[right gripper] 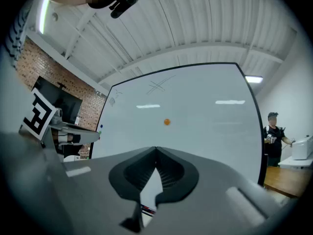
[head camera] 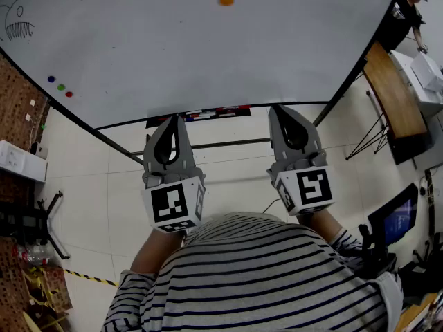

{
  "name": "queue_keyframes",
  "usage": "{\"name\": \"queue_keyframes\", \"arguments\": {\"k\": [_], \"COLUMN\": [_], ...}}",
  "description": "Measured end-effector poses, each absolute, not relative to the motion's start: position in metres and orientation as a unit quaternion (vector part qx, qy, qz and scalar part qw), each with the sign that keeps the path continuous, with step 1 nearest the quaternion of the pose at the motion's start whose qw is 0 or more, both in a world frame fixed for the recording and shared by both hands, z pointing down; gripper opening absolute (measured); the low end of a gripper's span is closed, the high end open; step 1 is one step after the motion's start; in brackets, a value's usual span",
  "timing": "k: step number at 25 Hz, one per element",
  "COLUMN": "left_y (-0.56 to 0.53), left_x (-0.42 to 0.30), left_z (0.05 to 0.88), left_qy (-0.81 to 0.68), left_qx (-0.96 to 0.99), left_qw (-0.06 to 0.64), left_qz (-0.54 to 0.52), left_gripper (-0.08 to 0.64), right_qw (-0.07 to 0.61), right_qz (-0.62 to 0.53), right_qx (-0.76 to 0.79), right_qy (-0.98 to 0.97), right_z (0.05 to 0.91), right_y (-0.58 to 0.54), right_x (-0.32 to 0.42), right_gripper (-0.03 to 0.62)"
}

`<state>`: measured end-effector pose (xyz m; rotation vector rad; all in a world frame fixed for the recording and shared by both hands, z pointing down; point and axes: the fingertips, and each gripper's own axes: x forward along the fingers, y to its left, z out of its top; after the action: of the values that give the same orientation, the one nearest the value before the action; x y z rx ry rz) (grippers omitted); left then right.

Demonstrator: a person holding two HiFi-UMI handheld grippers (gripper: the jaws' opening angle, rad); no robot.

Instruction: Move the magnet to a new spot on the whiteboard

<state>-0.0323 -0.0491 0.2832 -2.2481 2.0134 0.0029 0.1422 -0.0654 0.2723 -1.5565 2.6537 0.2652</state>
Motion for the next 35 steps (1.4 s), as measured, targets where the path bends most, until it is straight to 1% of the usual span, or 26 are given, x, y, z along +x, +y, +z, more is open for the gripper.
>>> {"name": "queue_keyframes", "arguments": {"k": [7, 11, 15, 19, 21, 24, 30, 35], "left_y": [-0.041, -0.066, -0.109, -0.148, -0.164, -0.185, -0.212, -0.216], "left_x": [-0.037, -0.054, -0.089, -0.120, -0.131, -0.140, -0.138, -0.152], "left_z": [0.275, 0.272, 0.269, 0.255, 0.252, 0.254, 0.254, 0.252], "left_qy": [0.672, 0.666, 0.657, 0.638, 0.623, 0.600, 0.586, 0.596], "left_qx": [-0.737, -0.742, -0.751, -0.766, -0.777, -0.796, -0.808, -0.800], "left_qw": [0.075, 0.071, 0.064, 0.074, 0.072, 0.070, 0.054, 0.048], "left_qz": [0.000, 0.014, 0.027, 0.039, 0.042, 0.038, 0.040, 0.045], "left_gripper": [0.017, 0.017, 0.017, 0.017, 0.017, 0.017, 0.017, 0.017], "right_qw": [0.038, 0.032, 0.025, 0.014, 0.011, 0.012, 0.003, 0.020], "right_qz": [0.110, 0.134, 0.164, 0.200, 0.211, 0.227, 0.219, 0.208], "right_qx": [-0.503, -0.508, -0.524, -0.548, -0.564, -0.595, -0.632, -0.625], "right_qy": [0.856, 0.851, 0.835, 0.812, 0.798, 0.771, 0.744, 0.752], "right_z": [0.257, 0.251, 0.234, 0.212, 0.200, 0.184, 0.185, 0.179], "right_y": [-0.061, -0.092, -0.142, -0.191, -0.212, -0.240, -0.289, -0.292], "right_x": [0.143, 0.125, 0.094, 0.068, 0.056, 0.048, 0.070, 0.060], "right_gripper": [0.002, 0.002, 0.033, 0.075, 0.104, 0.124, 0.144, 0.149]}}
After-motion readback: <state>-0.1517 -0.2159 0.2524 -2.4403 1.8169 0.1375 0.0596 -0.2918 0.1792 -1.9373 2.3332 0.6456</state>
